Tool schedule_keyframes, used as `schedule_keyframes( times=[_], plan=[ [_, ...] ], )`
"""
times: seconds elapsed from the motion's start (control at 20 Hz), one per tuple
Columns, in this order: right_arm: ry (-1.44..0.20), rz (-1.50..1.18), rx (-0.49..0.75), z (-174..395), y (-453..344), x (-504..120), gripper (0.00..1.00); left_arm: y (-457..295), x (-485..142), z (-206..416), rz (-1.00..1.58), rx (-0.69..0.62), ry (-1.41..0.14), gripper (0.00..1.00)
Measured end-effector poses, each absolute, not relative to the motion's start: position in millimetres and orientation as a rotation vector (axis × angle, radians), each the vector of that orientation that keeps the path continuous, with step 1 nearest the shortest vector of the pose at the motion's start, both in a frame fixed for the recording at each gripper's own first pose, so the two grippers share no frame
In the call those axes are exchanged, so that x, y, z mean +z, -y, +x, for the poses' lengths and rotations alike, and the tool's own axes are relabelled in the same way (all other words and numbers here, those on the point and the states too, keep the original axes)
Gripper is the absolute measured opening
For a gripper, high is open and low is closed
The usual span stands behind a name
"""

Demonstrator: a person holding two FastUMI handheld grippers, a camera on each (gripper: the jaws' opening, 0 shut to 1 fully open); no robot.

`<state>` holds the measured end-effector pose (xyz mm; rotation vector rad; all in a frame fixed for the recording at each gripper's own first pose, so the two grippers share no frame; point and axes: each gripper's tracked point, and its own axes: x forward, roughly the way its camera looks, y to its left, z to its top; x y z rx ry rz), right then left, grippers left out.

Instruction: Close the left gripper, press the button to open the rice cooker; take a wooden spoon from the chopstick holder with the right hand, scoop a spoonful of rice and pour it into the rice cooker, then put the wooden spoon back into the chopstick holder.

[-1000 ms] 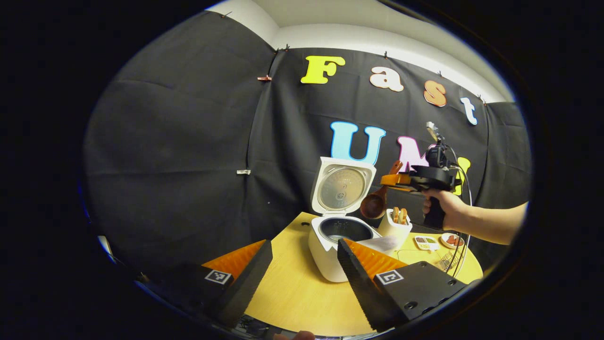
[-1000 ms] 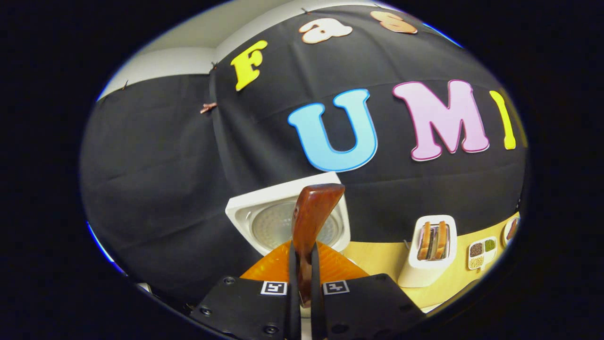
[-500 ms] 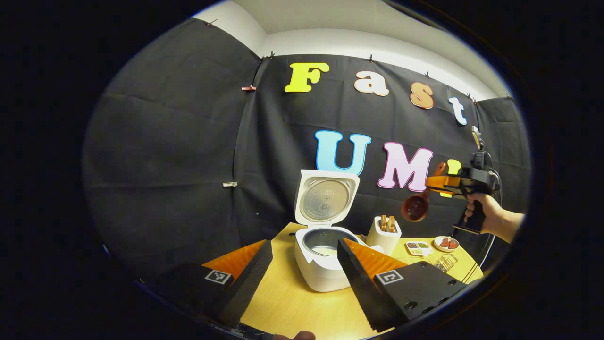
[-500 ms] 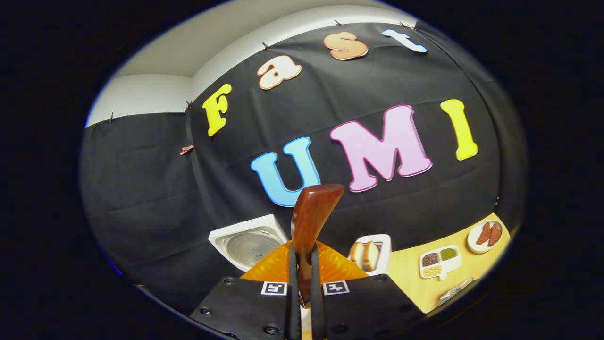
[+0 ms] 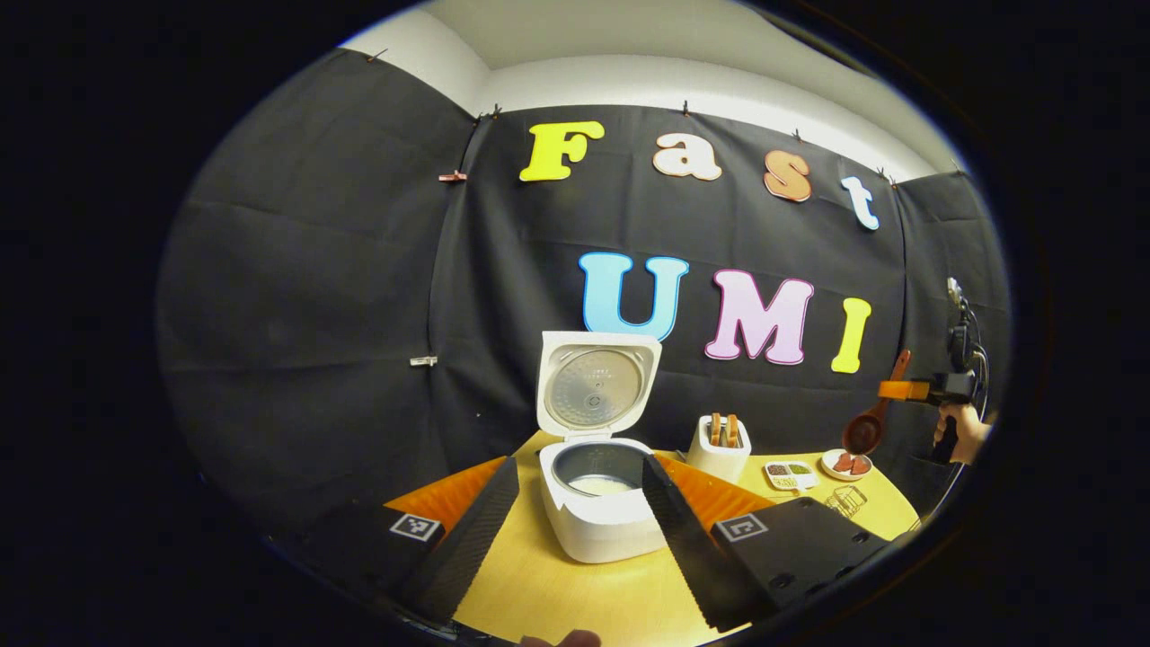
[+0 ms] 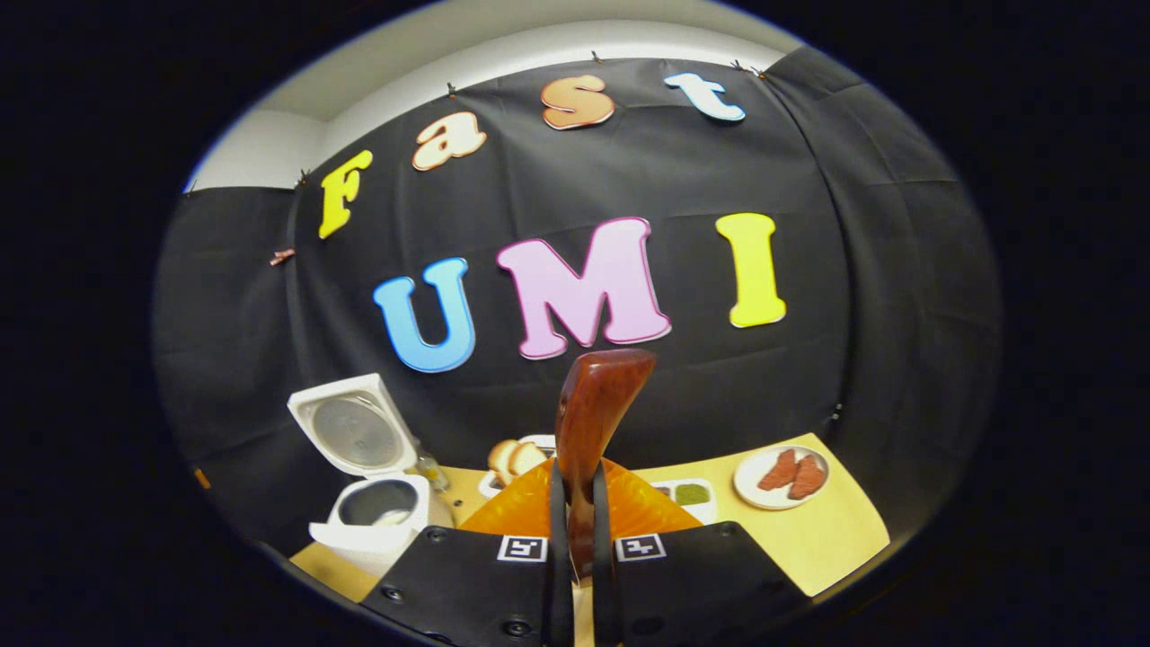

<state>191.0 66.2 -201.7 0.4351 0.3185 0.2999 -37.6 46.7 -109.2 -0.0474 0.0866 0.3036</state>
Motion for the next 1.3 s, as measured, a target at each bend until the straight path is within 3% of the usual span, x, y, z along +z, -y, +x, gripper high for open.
schedule_keyframes(
  times=[0.5,0.9,1.0,1.05,1.1,1.25,1.3],
  plan=[
    [-0.532,0.37,0.207,188.1,-29.6,-363.0,0.13,5.4,-93.3,-19.7,-0.018,0.323,-0.086,0.96],
    [-0.659,0.424,0.213,184.4,-50.8,-416.2,0.15,7.7,-89.5,-22.5,-0.001,0.352,-0.095,0.95],
    [-0.652,0.386,0.178,184.1,-42.2,-417.6,0.22,4.3,-89.8,-25.8,0.011,0.354,-0.098,0.95],
    [-0.642,0.36,0.153,185.8,-34.5,-416.4,0.3,3.0,-90.0,-27.2,0.014,0.351,-0.1,0.95],
    [-0.64,0.343,0.139,182.6,-28.9,-413.8,0.27,1.9,-89.4,-27.4,0.014,0.345,-0.1,0.95],
    [-0.64,0.329,0.105,168.7,-14.8,-404.5,0.79,-2.2,-84.8,-26.1,0.003,0.319,-0.086,0.95],
    [-0.635,0.324,0.084,163.2,-6.3,-400.2,0.84,-5.5,-83.7,-24.9,-0.002,0.313,-0.08,0.95]
  ],
)
